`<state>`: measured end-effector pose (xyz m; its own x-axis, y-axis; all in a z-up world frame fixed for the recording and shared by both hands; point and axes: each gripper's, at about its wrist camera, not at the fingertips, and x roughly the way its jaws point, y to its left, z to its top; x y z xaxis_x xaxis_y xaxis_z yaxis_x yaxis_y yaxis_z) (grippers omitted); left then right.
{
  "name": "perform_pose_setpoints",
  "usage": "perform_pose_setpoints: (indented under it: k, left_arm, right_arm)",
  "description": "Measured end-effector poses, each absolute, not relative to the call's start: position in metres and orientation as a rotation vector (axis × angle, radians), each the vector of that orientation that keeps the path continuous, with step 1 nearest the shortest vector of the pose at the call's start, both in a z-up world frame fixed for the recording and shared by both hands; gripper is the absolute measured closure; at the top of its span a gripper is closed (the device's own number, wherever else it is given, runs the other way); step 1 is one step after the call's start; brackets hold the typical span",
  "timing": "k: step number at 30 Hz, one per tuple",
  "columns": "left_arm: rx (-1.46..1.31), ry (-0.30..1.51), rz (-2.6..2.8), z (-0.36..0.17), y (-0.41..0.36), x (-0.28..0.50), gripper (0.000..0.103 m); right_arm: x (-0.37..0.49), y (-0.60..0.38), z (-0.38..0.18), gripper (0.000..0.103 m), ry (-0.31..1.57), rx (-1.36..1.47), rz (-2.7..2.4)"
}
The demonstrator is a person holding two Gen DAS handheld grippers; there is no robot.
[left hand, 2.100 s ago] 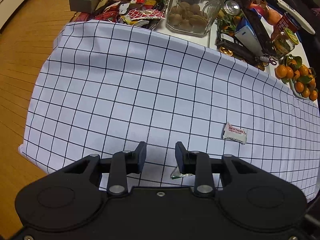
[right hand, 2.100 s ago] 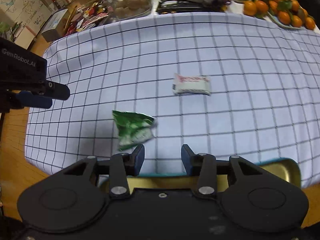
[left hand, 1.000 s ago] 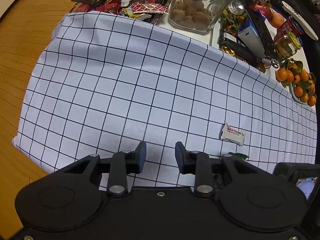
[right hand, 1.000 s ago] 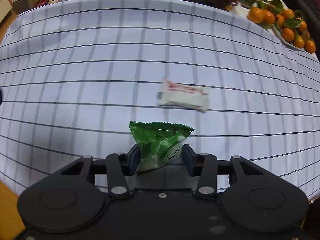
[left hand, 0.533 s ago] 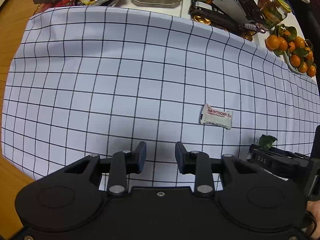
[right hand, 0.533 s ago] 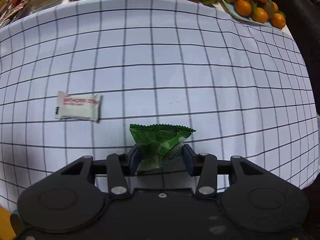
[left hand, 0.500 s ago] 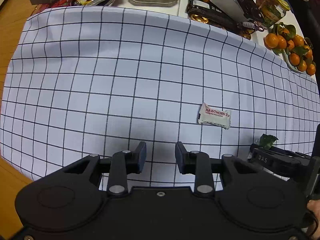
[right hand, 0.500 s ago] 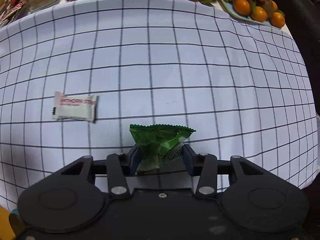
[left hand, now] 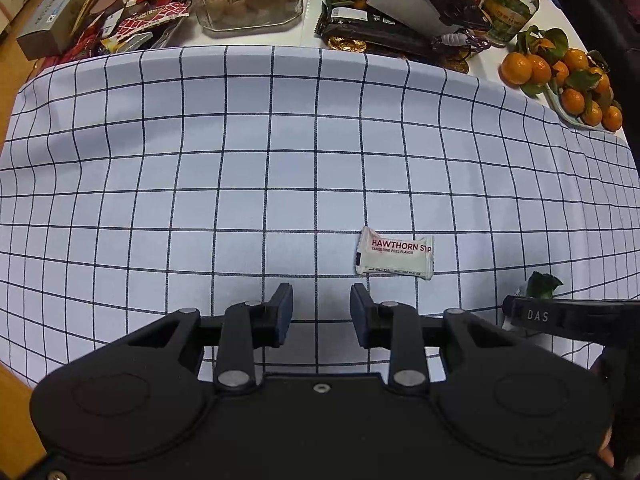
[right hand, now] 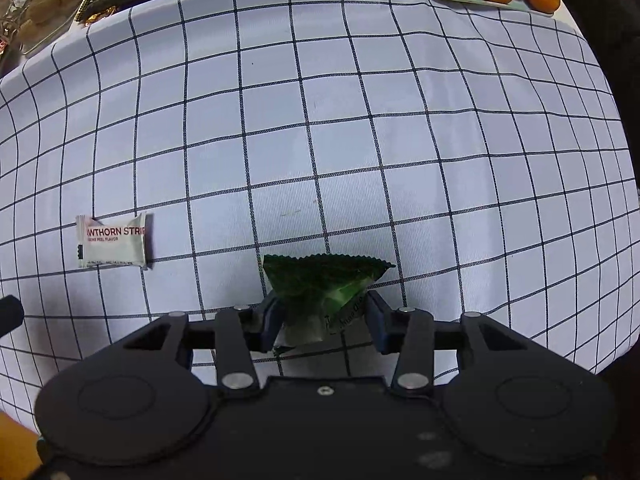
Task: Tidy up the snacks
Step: 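Grasp the white hawthorn strip with the left tool and lift it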
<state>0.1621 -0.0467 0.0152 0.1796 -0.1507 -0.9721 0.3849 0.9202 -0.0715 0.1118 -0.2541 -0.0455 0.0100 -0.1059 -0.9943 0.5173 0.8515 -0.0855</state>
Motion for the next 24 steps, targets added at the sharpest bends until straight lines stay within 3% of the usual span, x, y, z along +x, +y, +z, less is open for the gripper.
perform_pose_setpoints:
  k: [14, 24]
  left_arm:
    - [0.264, 1.369, -0.273, -0.018, -0.106, 0.201, 0.062]
    - [0.352, 1.420, -0.225, -0.043, -0.107, 0.193, 0.062]
  right_arm:
    - [0.105, -0.216, -0.045, 0.056, 1.483, 0.287, -0.471]
    - [0.102, -0.232, -0.046, 0.056, 1.486, 0.294, -0.465]
